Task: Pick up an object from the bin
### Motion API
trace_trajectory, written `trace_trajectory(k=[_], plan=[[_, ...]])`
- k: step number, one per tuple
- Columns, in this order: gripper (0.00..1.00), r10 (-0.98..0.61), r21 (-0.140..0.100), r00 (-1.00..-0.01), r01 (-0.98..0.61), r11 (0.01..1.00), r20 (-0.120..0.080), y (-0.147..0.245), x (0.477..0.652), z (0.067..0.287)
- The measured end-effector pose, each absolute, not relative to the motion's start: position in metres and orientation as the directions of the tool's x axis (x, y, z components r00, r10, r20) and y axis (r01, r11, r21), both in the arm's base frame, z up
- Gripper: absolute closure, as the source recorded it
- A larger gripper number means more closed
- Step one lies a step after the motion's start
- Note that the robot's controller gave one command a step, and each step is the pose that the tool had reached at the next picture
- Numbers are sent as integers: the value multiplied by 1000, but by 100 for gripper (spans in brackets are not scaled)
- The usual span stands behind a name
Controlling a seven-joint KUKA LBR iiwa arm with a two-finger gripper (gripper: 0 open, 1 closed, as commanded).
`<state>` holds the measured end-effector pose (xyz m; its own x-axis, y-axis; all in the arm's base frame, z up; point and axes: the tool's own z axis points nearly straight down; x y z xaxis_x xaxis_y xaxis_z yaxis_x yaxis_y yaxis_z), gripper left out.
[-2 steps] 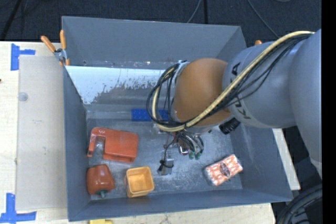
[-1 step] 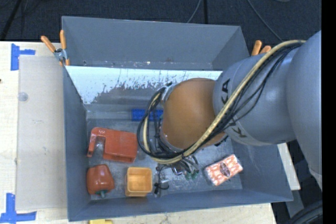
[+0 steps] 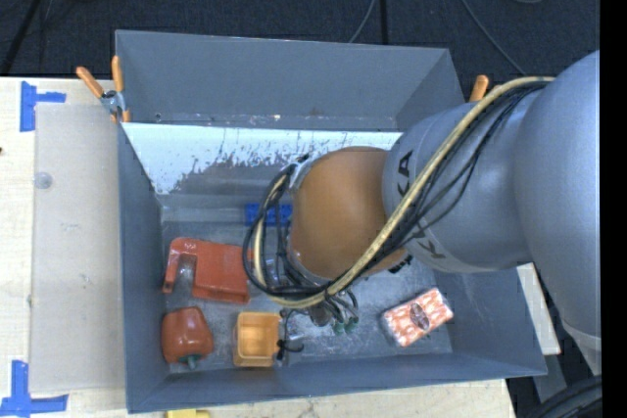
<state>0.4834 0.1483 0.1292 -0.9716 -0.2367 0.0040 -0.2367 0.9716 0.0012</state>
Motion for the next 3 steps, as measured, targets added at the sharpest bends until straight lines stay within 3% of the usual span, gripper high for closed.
trace_trajectory(k=[1, 2, 3], plan=[[0, -343, -1, -939, -343, 939, 13, 155, 489, 79], [100, -341, 2, -940, -341, 940, 11, 150, 489, 101], [100, -341, 2, -940, -341, 940, 11, 150, 489, 101]])
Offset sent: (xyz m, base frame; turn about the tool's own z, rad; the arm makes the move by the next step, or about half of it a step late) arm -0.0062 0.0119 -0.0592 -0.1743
